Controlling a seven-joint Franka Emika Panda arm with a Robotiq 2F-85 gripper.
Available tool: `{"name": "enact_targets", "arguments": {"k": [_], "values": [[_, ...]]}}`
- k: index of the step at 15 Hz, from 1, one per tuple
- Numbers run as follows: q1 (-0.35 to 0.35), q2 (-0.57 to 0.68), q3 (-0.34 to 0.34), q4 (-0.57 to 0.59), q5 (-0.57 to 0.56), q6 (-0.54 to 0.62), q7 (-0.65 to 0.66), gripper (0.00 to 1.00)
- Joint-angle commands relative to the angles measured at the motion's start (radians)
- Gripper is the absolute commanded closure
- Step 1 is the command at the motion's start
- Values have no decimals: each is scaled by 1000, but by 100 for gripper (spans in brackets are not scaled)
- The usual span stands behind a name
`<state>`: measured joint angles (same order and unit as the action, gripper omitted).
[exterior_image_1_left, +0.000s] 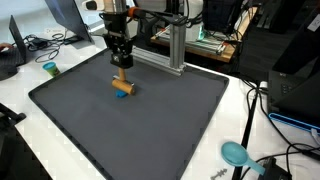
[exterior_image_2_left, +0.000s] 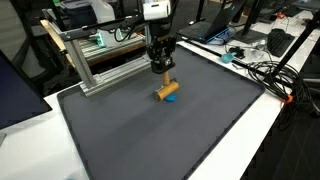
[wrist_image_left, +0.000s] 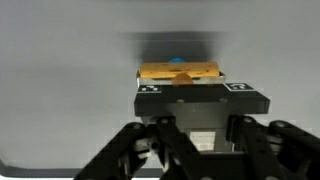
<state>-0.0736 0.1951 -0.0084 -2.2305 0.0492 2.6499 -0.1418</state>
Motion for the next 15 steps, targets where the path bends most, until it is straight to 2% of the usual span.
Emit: {"name": "enact_targets", "arguments": {"k": [1,8,15], "values": [[11,49,-2,46,0,0,29,78],[49,109,-18,93,-124,-94,88,78],[47,144,-5,146,-104,-109,89,78]]}}
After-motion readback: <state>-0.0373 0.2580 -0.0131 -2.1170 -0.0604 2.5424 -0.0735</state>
